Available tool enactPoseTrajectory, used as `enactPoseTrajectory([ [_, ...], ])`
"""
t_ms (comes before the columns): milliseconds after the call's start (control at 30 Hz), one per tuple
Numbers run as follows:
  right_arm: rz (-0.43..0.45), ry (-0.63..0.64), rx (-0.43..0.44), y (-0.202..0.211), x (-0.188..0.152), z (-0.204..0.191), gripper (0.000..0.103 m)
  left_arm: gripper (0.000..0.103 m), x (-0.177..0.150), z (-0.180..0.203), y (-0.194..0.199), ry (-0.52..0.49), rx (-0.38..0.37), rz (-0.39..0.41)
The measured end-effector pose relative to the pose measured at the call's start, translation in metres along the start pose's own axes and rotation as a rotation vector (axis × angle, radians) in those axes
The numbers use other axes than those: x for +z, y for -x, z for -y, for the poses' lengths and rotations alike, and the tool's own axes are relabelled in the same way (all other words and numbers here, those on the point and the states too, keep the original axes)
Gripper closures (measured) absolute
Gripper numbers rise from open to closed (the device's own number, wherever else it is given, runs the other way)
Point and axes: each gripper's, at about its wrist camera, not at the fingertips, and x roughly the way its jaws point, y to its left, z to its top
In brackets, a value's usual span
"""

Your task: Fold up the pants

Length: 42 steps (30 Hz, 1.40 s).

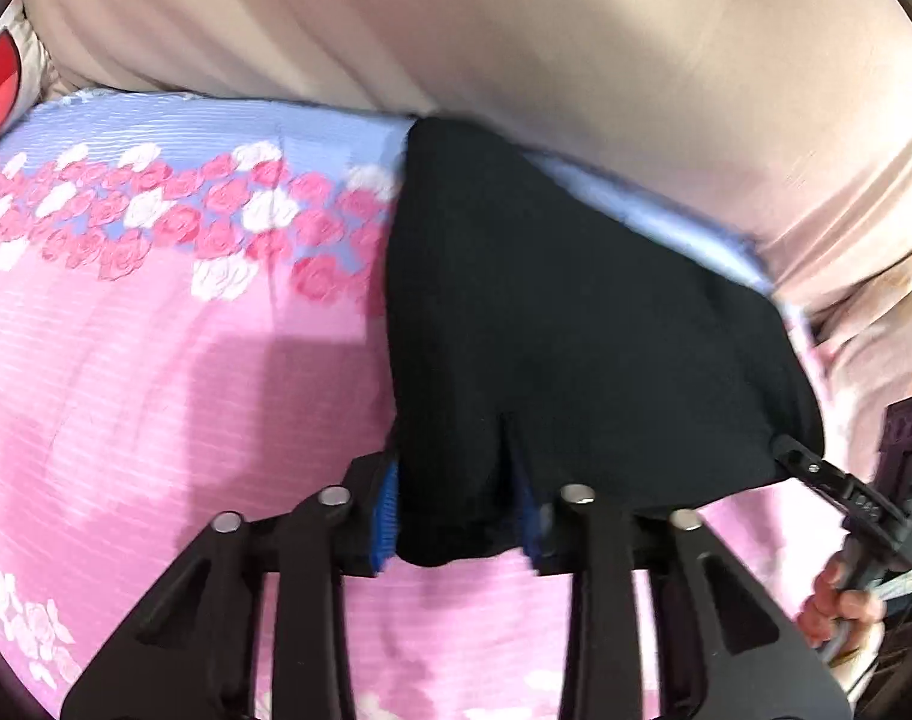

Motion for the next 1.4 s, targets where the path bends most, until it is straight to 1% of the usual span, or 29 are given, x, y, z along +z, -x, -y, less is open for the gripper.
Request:
enactPoseTrajectory([
  [33, -0.012, -0.017, -0.011, -0.010, -0.003, 0.009, 0.056, 0.058, -0.004, 0.000, -0.005, -0.010, 0.030, 0.007],
  [67, -0.004, -0.060, 0.015, -0.008, -0.004, 0.017, 0.056, 0.057, -0.007, 0.000, -0.004, -0.002, 0.042, 0.019],
  [100, -0.006, -0.086, 0.021, -0.002, -0.003, 0.018, 0.056, 0.055, -0.008, 0.002, 0.000, -0.003, 0.046, 0.027],
  [133, 0.016, -0.082, 0.006, 0.008, -0.003, 0.015, 0.055, 0.052, -0.010, 0.005, 0.007, -0.018, 0.064, 0.039],
  [167, 0.096, -0.044, -0.051, 0.029, -0.005, 0.006, 0.055, 0.049, -0.013, 0.008, 0.016, -0.033, 0.098, 0.056],
  [200, 0.137, -0.019, -0.082, 0.039, -0.008, 0.000, 0.052, 0.040, -0.017, 0.012, 0.026, -0.049, 0.137, 0.080],
  [233, 0.179, 0.014, -0.119, 0.050, -0.012, -0.008, 0.052, 0.031, -0.023, 0.017, 0.035, -0.074, 0.185, 0.120],
  [300, 0.241, 0.055, -0.192, 0.067, -0.025, -0.026, 0.052, 0.025, -0.035, 0.028, 0.048, -0.114, 0.269, 0.168],
  [333, 0.267, 0.078, -0.232, 0.072, -0.034, -0.037, 0.052, 0.025, -0.043, 0.035, 0.054, -0.142, 0.307, 0.185],
  [367, 0.278, 0.090, -0.257, 0.075, -0.038, -0.046, 0.052, 0.025, -0.051, 0.040, 0.058, -0.153, 0.326, 0.192],
  [433, 0.294, 0.101, -0.287, 0.078, -0.050, -0.060, 0.049, 0.022, -0.062, 0.045, 0.064, -0.155, 0.330, 0.186],
  [500, 0.294, 0.097, -0.255, 0.079, -0.063, -0.070, 0.049, 0.022, -0.073, 0.048, 0.070, -0.150, 0.310, 0.171],
  [600, 0.291, 0.102, -0.260, 0.076, -0.084, -0.082, 0.049, 0.021, -0.085, 0.053, 0.074, -0.164, 0.353, 0.187],
  [667, 0.278, 0.119, -0.284, 0.073, -0.097, -0.083, 0.049, 0.020, -0.095, 0.055, 0.079, -0.167, 0.362, 0.198],
  [767, 0.270, 0.119, -0.296, 0.079, -0.112, -0.080, 0.049, 0.018, -0.107, 0.056, 0.084, -0.164, 0.382, 0.204],
  [867, 0.274, 0.127, -0.325, 0.084, -0.127, -0.081, 0.045, 0.018, -0.120, 0.056, 0.087, -0.156, 0.417, 0.215],
  [967, 0.279, 0.137, -0.362, 0.086, -0.138, -0.083, 0.043, 0.018, -0.130, 0.054, 0.086, -0.146, 0.431, 0.228],
  [1033, 0.274, 0.135, -0.369, 0.085, -0.143, -0.082, 0.042, 0.018, -0.138, 0.054, 0.083, -0.154, 0.464, 0.245],
  [1133, 0.264, 0.118, -0.377, 0.084, -0.143, -0.080, 0.042, 0.018, -0.144, 0.050, 0.075, -0.148, 0.449, 0.223],
  [1167, 0.261, 0.111, -0.379, 0.084, -0.143, -0.079, 0.042, 0.018, -0.144, 0.048, 0.074, -0.138, 0.454, 0.214],
  [1233, 0.259, 0.103, -0.383, 0.084, -0.143, -0.077, 0.042, 0.018, -0.144, 0.047, 0.079, -0.127, 0.438, 0.243],
  [1333, 0.284, 0.102, -0.399, 0.088, -0.145, -0.079, 0.042, 0.016, -0.146, 0.048, 0.082, -0.122, 0.430, 0.265],
  [1400, 0.298, 0.104, -0.425, 0.089, -0.146, -0.081, 0.042, 0.015, -0.147, 0.048, 0.085, -0.117, 0.421, 0.281],
])
